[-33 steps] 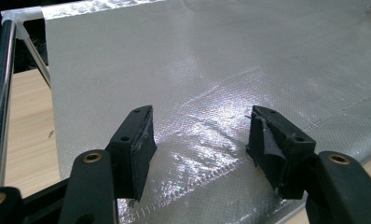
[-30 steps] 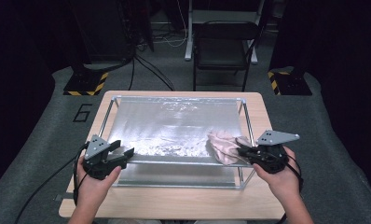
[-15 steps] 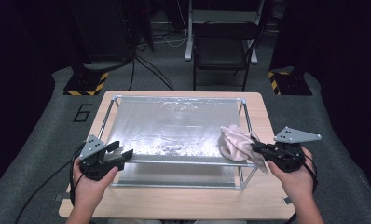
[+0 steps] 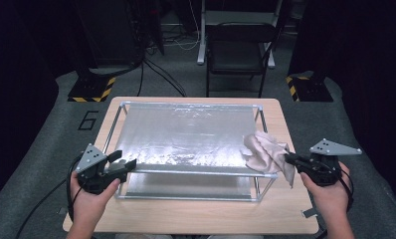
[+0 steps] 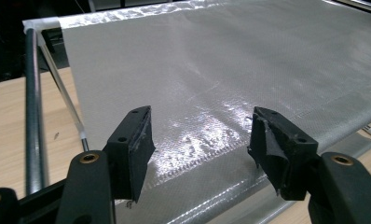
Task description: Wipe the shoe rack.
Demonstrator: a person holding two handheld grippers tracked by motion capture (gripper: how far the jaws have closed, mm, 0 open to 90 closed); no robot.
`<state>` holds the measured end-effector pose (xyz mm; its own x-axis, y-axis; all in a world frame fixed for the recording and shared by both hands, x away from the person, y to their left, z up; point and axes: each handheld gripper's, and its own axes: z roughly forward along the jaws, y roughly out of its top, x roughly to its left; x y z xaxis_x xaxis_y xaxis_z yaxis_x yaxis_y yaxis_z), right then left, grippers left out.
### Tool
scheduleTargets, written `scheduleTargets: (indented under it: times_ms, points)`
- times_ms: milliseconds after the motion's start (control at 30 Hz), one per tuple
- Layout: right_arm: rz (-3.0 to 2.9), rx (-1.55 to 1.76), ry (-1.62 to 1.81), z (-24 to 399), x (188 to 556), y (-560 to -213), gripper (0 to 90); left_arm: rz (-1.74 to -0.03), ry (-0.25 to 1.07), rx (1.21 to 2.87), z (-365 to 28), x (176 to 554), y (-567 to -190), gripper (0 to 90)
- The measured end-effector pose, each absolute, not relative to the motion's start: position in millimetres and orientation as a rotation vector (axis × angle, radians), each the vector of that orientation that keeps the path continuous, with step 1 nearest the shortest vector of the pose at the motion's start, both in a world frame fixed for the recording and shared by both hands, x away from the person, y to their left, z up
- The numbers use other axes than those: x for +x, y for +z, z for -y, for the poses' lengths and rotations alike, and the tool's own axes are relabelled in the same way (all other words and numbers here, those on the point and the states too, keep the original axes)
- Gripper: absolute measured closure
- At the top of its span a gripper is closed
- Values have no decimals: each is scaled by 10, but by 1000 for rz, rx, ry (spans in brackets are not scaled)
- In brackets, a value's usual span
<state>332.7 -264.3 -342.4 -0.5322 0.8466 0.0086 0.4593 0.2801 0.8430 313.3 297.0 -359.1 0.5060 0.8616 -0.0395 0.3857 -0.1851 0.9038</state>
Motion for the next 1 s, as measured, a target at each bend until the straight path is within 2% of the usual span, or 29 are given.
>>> scheduleTargets:
  times_ms: [233,567,800,1000]
  points:
    - [-2075,1248,1146,2810,3290,-3578,866,-1048,628,1764,-3016,3087,-3564,391]
    - [-2079,1359,1123,2965,3290,-4006,867,-1037,636,1752,-3019,3006,-3567,393]
    - [-2143,1439,1042,2951,3323,-4385,866,-1010,651,1743,-3019,2898,-3534,394]
    - [-2165,1476,1036,2891,3365,-4553,866,-1001,645,1751,-3032,2859,-3551,396]
